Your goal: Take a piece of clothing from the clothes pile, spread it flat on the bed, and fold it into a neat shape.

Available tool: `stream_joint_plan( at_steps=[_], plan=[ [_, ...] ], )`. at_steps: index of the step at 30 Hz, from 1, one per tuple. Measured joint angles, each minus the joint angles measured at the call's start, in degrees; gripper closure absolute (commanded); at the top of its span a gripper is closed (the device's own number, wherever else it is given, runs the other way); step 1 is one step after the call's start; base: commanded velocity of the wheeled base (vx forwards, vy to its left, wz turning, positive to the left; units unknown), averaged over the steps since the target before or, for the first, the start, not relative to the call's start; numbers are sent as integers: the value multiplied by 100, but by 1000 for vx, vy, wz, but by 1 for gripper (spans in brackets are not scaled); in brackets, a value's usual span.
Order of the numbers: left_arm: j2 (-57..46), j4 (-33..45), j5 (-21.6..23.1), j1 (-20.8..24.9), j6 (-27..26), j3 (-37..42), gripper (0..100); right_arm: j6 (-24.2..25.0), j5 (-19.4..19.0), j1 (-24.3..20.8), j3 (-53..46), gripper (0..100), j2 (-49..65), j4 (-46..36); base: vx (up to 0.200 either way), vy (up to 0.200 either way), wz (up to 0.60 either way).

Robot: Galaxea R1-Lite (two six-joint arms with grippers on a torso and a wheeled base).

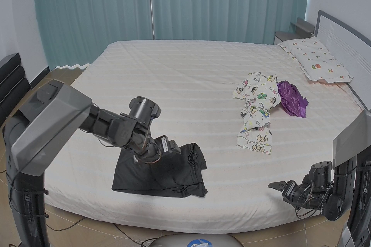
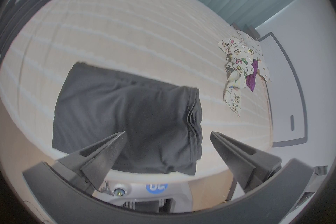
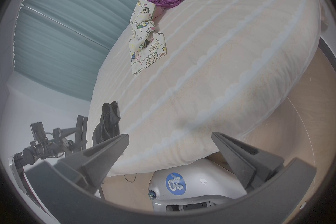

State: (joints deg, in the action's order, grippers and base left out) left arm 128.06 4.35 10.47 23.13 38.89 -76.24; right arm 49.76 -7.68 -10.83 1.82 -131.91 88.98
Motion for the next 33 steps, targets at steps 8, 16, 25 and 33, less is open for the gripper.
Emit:
stream_joint_plan(
  at_steps=[8, 16, 25, 33],
  plan=[
    [-690, -1100, 885, -1269, 116, 1635, 0, 2, 62, -240, 245, 0, 5, -2, 0, 200, 0],
    [-926, -1625, 1651, -2272, 126, 2393, 0, -44, 117, -673, 863, 0, 9, -5, 0, 200, 0],
    [-894, -1816, 1727, -2654, 96, 2489, 0, -200, 163, -1001, 1613, 0, 5, -484, 0, 200, 0],
    [-761, -2146, 1670, -2717, 96, 2547, 0, -756, 202, -1169, 2910, 0, -87, -1948, 0, 100, 0]
  ],
)
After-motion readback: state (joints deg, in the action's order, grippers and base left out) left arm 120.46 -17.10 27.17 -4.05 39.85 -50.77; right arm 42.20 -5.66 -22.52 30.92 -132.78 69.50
